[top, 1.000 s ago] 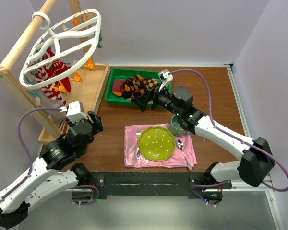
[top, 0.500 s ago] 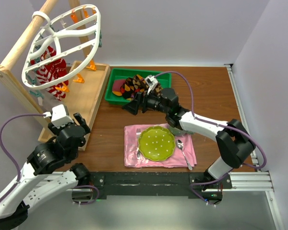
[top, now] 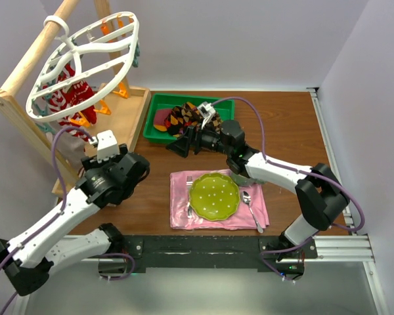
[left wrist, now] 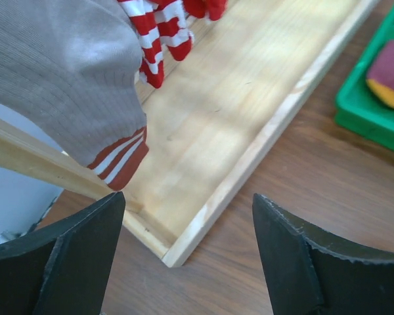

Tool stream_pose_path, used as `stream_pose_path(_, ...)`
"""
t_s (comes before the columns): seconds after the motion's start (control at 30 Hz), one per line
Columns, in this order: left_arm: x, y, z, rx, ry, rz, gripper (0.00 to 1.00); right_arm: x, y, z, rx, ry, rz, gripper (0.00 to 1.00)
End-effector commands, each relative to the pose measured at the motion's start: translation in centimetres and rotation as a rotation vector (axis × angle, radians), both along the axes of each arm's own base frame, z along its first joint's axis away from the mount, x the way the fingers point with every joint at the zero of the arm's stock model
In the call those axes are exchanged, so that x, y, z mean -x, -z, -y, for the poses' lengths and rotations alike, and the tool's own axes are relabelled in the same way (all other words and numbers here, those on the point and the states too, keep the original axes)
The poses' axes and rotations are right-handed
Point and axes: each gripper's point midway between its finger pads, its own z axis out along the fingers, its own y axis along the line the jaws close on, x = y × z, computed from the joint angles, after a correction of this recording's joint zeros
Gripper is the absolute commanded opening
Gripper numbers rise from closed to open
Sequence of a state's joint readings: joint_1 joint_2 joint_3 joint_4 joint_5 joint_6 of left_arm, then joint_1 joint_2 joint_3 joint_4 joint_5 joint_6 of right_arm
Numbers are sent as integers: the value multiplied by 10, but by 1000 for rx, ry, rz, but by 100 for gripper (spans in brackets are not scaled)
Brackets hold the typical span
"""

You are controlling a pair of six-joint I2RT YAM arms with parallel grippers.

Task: Remove the socks clipped to the hanger
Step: Remove the sock from the hanger.

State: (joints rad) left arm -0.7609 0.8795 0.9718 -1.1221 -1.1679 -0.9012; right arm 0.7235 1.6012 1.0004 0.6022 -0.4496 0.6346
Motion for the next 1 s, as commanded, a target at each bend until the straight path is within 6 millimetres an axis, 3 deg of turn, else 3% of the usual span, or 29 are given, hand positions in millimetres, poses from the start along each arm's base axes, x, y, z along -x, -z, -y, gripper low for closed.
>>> stream_pose_path(0.0,-4,-18,-20,5,-136,88,85,3,-20,-1,-21,-25,61,96)
stream_pose_path(0.47,-27,-21,-52,-90,-325,112,88,7,-9,-2,0,-47,49,96)
stream_pose_path(0.7,-43,5,-55,-156,-375,60,86,8,-8,-1,0,-51,54,96)
stream_pose_path(0.97,-35,42,-68,-163,-512,163,86,10,-5,-4,1,-71,49,96)
